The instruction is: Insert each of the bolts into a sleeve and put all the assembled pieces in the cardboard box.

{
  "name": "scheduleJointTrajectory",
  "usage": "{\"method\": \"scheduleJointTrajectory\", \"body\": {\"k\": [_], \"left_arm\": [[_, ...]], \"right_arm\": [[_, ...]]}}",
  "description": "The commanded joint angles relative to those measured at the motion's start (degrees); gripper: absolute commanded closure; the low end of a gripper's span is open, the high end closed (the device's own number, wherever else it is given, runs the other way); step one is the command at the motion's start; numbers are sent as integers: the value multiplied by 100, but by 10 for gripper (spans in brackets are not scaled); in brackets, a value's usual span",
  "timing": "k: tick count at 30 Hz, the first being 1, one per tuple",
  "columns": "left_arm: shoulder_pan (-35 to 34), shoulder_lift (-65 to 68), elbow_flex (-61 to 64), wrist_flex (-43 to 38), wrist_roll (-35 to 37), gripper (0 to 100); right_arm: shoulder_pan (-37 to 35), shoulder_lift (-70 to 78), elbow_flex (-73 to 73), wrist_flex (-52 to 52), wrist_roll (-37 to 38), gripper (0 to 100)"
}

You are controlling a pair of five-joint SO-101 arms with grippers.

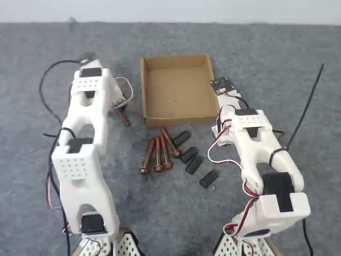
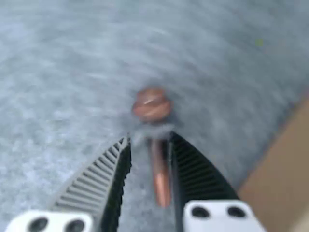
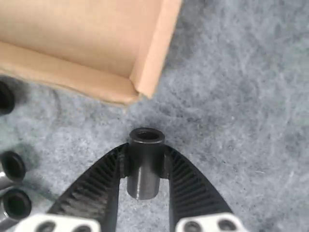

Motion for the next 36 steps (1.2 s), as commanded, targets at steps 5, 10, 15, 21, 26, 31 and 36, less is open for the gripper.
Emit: {"method": "scheduleJointTrajectory", "body": {"k": [5, 10, 15, 21, 26, 31, 36], "left_arm": [[-9, 79, -655, -79, 273, 902], [62, 79, -620, -79, 281, 903], [255, 88, -549, -18, 264, 903], [220, 97, -532, -70, 44, 949], [220, 97, -532, -149, -352, 987], [88, 97, -541, -176, -299, 985], [-62, 97, -549, -193, 26, 940]], "right_arm": [[-48, -347, -35, -101, -26, 992], [-57, -347, -35, -101, -26, 992], [-57, -347, -35, -101, -26, 992], [-57, -347, -35, -101, -26, 992], [-57, -347, -35, -101, -26, 992], [-57, -347, -35, -84, -26, 992], [-57, -347, -35, -84, -26, 992]]}}
